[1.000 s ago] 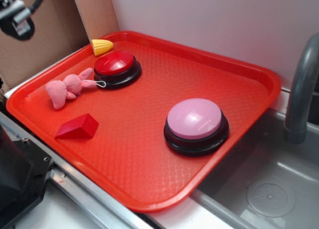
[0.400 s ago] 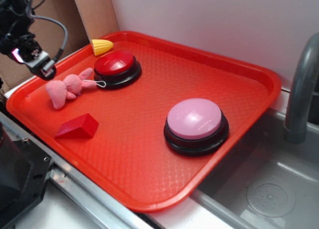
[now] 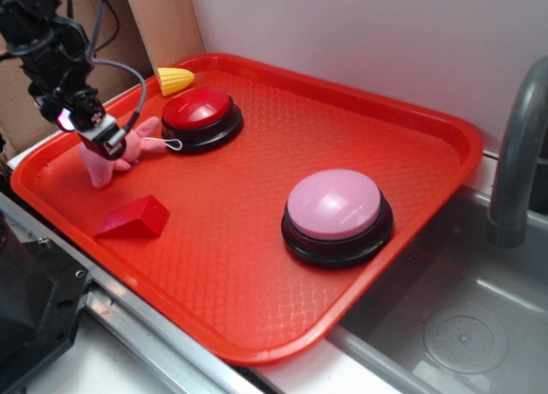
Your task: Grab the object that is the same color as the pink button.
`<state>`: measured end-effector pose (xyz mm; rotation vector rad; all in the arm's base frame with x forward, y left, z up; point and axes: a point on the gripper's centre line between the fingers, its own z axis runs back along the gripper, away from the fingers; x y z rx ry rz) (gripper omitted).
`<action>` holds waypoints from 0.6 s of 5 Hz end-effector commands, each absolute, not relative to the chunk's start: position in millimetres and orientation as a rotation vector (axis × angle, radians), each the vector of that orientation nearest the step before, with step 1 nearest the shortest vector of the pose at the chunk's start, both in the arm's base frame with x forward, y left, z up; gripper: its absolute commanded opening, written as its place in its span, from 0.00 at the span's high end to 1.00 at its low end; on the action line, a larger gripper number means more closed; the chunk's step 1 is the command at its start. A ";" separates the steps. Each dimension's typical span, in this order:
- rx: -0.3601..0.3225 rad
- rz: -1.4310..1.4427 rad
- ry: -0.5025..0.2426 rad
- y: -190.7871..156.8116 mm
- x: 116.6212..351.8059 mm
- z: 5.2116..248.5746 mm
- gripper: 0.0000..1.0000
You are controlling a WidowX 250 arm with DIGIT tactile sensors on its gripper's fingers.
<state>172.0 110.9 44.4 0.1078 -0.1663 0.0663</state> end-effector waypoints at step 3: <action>0.153 0.174 -0.094 108.9 180.9 36.8 1.00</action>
